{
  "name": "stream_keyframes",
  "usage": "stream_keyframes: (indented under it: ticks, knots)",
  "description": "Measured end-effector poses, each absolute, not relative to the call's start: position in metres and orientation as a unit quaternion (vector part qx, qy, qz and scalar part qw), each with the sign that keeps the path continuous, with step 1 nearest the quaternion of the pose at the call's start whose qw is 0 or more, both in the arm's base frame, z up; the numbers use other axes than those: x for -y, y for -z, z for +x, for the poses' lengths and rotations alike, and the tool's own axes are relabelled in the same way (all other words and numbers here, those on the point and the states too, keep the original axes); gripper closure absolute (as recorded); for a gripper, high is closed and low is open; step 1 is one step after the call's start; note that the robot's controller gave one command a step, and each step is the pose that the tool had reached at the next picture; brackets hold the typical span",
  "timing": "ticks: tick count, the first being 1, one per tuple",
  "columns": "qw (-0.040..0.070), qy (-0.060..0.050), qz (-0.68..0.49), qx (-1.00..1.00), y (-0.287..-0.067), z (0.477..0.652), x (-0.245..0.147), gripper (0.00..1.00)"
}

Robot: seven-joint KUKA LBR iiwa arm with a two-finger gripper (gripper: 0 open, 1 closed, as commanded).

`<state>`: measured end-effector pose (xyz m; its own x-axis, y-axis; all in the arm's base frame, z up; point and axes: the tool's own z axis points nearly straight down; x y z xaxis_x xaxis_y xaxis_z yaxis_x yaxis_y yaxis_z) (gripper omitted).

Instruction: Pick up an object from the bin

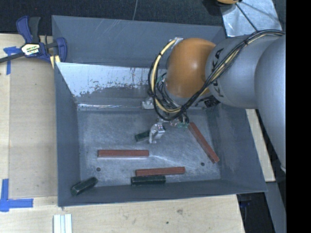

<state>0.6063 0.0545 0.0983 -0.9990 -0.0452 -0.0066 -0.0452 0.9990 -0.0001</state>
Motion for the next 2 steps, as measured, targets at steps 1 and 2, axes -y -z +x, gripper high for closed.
stream_keyframes:
  ticks: [1,2]
  knots:
    - [0.004,0.000,-0.029,-1.000,-0.085,0.606,-0.052,0.00]
    - [0.002,0.000,-0.034,-0.999,-0.106,0.597,-0.061,0.00]
